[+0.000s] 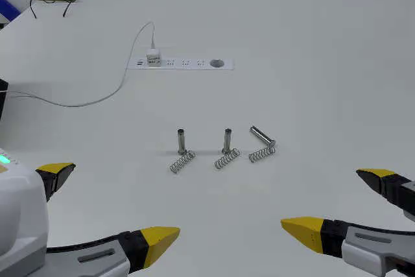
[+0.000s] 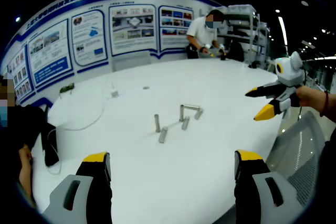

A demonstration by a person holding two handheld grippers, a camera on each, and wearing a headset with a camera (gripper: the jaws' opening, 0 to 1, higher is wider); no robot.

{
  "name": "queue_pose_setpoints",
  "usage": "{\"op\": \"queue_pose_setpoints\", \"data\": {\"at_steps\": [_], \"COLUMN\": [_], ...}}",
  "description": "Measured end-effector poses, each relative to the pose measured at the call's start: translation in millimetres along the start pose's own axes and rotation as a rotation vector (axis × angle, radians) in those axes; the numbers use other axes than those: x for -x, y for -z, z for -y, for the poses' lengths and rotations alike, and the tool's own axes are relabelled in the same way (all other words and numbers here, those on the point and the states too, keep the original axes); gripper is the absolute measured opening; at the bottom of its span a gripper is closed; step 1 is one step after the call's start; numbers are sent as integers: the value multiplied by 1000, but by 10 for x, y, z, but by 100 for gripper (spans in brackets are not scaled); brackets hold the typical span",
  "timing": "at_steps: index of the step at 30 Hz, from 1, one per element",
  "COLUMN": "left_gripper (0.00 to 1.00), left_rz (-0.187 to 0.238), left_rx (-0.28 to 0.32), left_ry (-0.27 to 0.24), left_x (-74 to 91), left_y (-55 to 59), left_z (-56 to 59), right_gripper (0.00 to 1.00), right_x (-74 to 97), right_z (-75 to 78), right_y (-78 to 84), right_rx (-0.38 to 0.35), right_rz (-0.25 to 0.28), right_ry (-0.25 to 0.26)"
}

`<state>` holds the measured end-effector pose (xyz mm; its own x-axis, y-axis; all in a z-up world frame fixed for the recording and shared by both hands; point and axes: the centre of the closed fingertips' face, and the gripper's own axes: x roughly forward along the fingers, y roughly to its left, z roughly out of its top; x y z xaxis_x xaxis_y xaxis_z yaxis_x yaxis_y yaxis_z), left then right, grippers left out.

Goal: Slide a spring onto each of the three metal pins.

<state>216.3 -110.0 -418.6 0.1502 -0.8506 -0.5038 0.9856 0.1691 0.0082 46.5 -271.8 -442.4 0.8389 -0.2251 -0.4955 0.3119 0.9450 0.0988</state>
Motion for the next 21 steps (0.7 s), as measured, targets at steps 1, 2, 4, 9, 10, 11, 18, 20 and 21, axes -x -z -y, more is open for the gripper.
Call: {"op": "queue_pose_setpoints", "data": {"at_steps": [1, 2, 4, 9, 10, 11, 18, 20, 21], "left_gripper": [100, 100, 100, 100, 100, 100, 100, 100, 100], "left_rz": [2, 2, 3, 4, 4, 4, 1, 3, 6], "left_rx": [0, 0, 1, 5, 6, 7, 9, 8, 8], "left_ry": [-1, -1, -2, -3, -2, -3, -4, -7, -7], "left_x": [1, 2, 4, 7, 8, 9, 11, 12, 11], "left_y": [-3, -5, -9, -13, -14, -13, 3, -2, -8], "left_z": [-2, -2, -4, -10, -8, -9, -7, -10, -11], "right_gripper": [92, 92, 92, 92, 92, 92, 92, 92, 92], "right_x": [2, 3, 8, 13, 15, 17, 41, 45, 46], "right_z": [-3, -10, -13, -3, -1, 0, 18, 19, 19], "right_y": [-1, -1, 3, -3, -13, -16, -7, -9, -8], "right_rx": [-3, -5, -4, -1, -7, -9, -18, -18, -13], "right_rz": [2, 3, 2, 5, 11, 13, 11, 12, 9], "right_ry": [-2, -4, -3, 3, 4, 4, 12, 13, 14]}}
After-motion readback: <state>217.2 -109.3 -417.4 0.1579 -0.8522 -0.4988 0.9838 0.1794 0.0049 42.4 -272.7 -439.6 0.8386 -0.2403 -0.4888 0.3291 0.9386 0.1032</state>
